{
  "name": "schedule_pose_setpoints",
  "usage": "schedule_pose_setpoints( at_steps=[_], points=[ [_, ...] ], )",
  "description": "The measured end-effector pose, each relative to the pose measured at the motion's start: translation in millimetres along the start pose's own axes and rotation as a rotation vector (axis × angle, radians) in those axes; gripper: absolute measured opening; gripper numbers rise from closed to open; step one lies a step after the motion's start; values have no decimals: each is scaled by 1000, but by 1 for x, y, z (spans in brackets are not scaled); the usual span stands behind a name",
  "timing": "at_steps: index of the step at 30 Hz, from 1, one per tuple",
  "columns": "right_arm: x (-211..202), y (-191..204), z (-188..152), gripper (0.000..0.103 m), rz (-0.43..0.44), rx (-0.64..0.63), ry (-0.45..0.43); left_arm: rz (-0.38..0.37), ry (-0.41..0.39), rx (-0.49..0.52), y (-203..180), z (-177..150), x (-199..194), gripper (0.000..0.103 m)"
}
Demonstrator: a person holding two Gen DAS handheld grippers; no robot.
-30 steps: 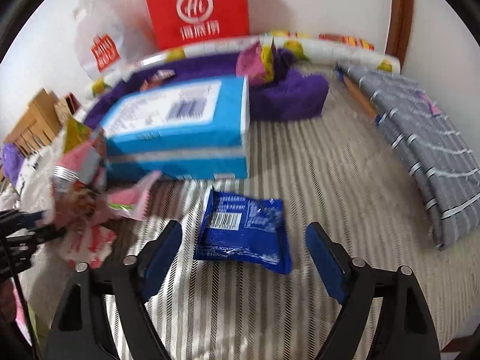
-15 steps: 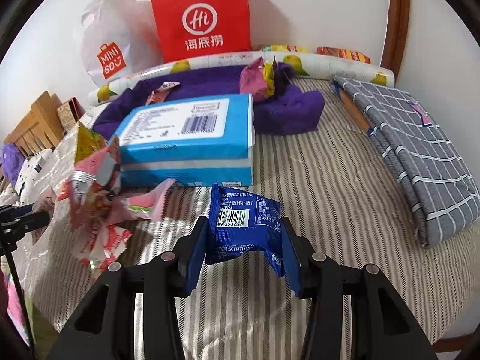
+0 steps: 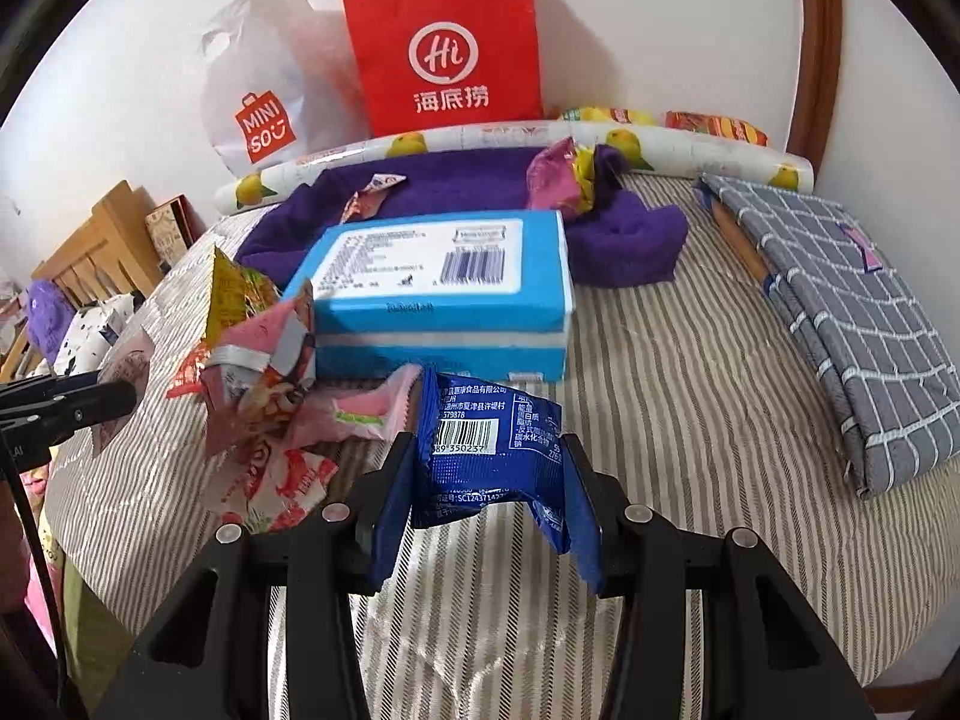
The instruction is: Organize snacks
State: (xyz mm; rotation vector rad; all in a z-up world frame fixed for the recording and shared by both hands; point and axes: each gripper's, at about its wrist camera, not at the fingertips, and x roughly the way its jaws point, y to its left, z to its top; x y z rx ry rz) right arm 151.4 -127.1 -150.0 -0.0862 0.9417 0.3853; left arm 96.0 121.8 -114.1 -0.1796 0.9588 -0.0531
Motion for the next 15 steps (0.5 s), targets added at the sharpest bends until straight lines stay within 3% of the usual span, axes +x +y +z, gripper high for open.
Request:
schedule_pose_setpoints(
  at_steps=[15],
  points=[
    [-31,5,60,46,-13,-13,-70,-53,-41,42,-29,60,-2,32]
  ],
)
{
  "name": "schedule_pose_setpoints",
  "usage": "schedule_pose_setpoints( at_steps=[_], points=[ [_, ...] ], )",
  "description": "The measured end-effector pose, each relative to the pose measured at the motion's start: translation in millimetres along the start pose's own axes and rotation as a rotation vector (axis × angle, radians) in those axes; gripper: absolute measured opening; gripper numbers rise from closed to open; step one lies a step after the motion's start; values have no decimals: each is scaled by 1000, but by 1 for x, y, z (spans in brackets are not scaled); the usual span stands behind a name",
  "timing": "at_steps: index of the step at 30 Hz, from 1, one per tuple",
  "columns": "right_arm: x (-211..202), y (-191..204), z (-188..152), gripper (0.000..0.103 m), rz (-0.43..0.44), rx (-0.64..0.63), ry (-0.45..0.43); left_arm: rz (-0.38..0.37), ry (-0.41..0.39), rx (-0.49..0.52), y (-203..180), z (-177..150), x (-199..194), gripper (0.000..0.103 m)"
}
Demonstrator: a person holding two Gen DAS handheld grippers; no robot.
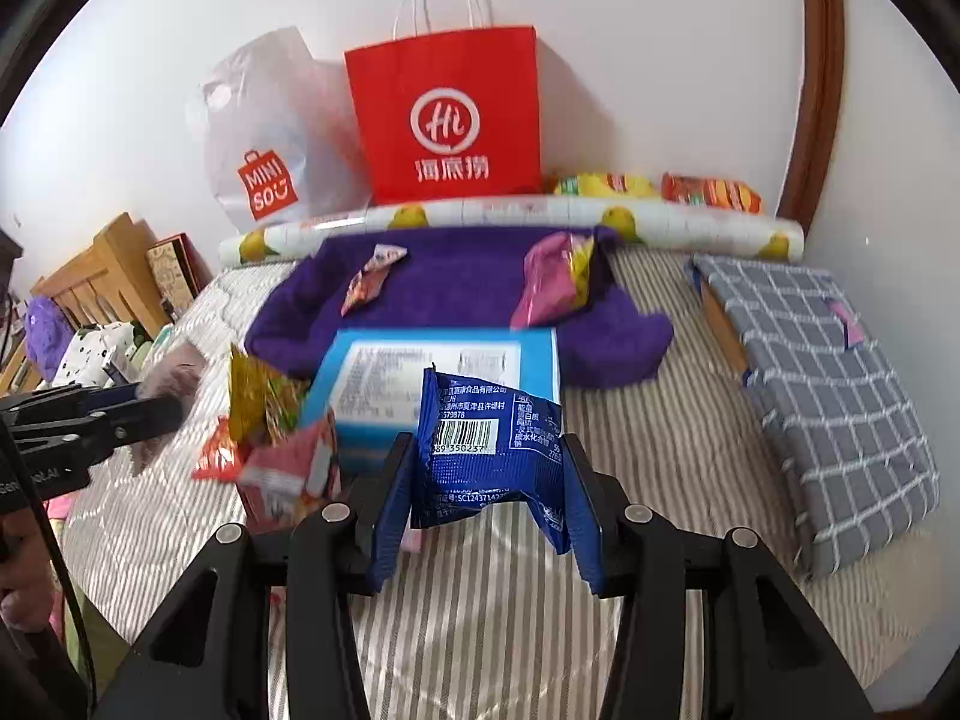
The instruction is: Organize snacks
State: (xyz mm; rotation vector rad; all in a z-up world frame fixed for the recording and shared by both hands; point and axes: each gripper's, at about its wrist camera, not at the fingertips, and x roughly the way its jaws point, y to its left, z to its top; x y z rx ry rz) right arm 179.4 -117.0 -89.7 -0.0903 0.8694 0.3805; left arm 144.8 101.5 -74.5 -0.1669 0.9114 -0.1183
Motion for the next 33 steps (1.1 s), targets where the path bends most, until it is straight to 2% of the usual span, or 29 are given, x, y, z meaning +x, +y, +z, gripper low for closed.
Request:
schedule_pose_setpoints(
  at_steps=[6,14,33],
  points=[
    [-5,2,34,46,-7,-14,-50,-28,-17,-1,-8,31,9,32],
    [7,-4,68,46,8,0,-62,-36,-31,12,-14,69,25,32],
    [74,-14,166,46,78,-6,-93,27,-52,-16,14,159,70,32]
  ],
)
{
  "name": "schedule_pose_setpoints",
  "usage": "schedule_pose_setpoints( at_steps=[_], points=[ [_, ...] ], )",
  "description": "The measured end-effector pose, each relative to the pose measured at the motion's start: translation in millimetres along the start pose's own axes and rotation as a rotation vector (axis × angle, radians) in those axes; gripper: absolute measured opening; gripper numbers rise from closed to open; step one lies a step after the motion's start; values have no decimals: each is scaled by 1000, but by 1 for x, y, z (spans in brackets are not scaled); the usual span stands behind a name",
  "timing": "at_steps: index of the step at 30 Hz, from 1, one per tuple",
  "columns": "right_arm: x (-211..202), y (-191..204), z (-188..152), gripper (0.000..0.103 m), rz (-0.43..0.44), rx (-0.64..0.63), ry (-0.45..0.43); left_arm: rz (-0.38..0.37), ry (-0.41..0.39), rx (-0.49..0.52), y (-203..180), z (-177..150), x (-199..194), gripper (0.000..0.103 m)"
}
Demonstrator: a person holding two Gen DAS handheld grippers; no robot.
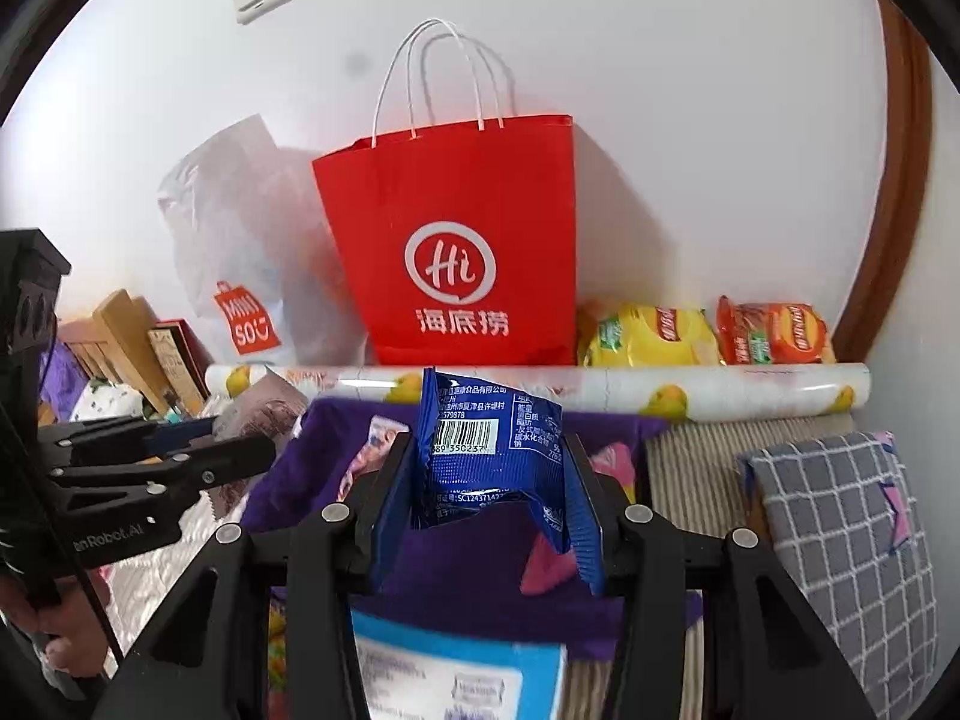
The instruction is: Organize snacks
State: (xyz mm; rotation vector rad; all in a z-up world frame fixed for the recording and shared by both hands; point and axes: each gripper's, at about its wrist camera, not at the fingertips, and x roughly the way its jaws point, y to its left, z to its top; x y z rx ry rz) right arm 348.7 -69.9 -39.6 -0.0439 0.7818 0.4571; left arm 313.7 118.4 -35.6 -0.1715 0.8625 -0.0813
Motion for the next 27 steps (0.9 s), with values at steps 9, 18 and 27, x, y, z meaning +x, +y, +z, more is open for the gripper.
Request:
schedule_pose_setpoints(
  at_steps=[9,18,27],
  points=[
    [46,-2,10,46,10,18,14,-16,54,-40,20,8,45,32],
    [76,-4,-2,47,2,17,40,2,89,-57,34,3,65,32],
    [90,-15,-16,47,5,42,76,17,123,-82,45,-1,84,32]
  ],
)
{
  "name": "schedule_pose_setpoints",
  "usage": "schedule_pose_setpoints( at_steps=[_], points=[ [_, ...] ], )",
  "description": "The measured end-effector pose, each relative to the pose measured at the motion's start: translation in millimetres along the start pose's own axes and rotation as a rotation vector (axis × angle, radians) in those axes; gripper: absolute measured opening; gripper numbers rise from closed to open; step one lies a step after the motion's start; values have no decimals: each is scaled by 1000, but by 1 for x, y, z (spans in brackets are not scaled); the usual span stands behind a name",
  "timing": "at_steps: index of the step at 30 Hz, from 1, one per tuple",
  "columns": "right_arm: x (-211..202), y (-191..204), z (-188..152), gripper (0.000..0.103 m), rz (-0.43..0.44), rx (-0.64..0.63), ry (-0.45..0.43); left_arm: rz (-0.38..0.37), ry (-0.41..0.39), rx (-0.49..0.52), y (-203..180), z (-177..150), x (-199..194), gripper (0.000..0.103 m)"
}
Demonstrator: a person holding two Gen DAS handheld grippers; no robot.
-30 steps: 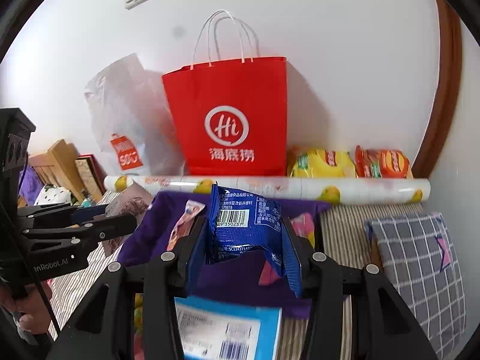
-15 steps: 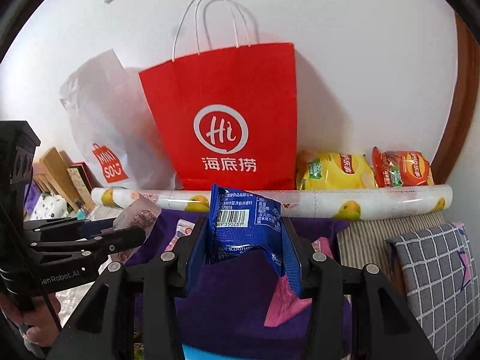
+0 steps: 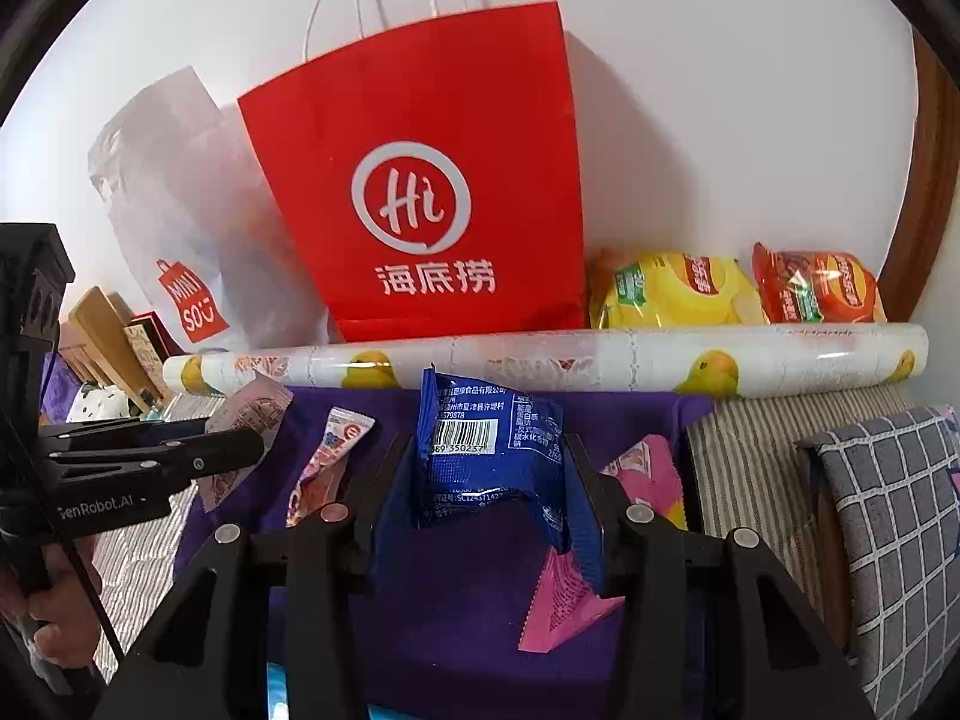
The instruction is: Organize snacks
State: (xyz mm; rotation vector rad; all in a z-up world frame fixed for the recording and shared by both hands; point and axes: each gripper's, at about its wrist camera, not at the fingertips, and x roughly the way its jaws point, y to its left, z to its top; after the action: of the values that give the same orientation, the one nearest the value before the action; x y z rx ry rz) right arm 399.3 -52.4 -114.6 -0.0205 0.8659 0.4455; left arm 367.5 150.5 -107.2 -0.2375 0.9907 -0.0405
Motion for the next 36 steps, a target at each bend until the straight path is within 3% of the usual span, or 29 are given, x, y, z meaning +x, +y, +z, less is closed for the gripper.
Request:
schedule_pose_setpoints(
  at_steps=[20,36],
  points=[
    [35,20,-30,47,60,-115,173,28,28,-29,7,-2,15,32],
    [52,6,-36,49,33,-71,265,26,39,-35,10,-2,18,32]
  ],
)
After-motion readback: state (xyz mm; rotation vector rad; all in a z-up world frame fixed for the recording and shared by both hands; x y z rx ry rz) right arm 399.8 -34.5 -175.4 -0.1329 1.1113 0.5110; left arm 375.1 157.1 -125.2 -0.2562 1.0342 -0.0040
